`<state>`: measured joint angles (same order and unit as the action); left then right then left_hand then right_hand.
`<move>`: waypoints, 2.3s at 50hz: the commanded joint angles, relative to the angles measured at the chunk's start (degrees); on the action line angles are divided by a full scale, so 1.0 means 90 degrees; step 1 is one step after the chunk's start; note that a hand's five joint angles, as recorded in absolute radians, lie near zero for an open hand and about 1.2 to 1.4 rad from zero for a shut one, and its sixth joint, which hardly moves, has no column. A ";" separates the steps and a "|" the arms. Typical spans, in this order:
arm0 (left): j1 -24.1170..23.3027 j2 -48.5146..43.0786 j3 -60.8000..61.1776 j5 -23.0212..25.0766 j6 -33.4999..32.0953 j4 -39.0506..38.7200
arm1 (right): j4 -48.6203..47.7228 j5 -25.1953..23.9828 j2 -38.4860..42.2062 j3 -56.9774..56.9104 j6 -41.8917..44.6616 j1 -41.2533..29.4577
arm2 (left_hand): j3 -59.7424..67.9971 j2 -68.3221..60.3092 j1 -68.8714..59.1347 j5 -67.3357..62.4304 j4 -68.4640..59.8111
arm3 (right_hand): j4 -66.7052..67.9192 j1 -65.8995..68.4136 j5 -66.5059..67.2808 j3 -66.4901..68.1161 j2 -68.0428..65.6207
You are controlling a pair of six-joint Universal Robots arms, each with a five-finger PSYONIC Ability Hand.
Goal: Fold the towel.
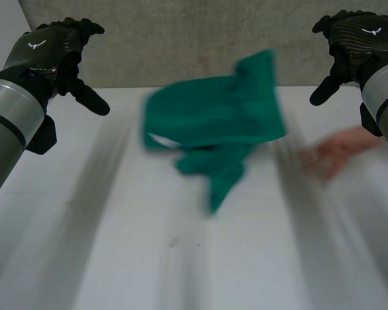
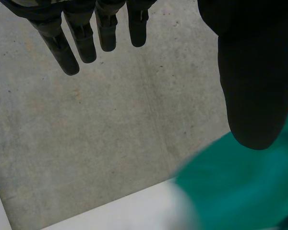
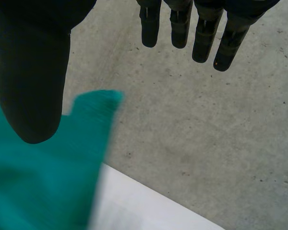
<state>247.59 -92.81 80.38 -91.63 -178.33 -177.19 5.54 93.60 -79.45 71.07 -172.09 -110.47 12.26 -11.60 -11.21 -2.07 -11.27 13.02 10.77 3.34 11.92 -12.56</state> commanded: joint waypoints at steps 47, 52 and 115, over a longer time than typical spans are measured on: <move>0.0147 -0.3701 -0.0279 0.0874 -0.3125 -0.1230 | 0.0293 -0.0791 0.1015 0.0200 0.2100 -0.0792 | 0.0707 -0.0779 -0.0823 -0.0727 -0.0816 | -0.0336 -0.0085 -0.0371 -0.0213 0.0285; 0.0147 -0.4120 -0.0435 0.1040 -0.3184 -0.1073 | 0.0283 -0.0791 0.1064 0.0180 0.2100 -0.0782 | 0.1622 -0.1695 -0.1739 -0.1643 -0.1732 | -0.0336 -0.0085 -0.0371 -0.0213 0.0285; 0.0010 -0.4971 -0.1616 0.0855 -0.2217 -0.1484 | 0.0283 -0.0781 0.1308 0.0160 0.2110 -0.0694 | 0.2277 -0.2350 -0.2394 -0.2298 -0.2387 | -0.0336 -0.0085 -0.0371 -0.0213 0.0285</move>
<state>247.70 -135.51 67.86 -85.85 -198.62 -191.89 8.10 86.55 -68.13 72.48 -153.12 -116.72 30.01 -29.50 -29.28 -18.98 -29.34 13.02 10.77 3.34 11.92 -12.56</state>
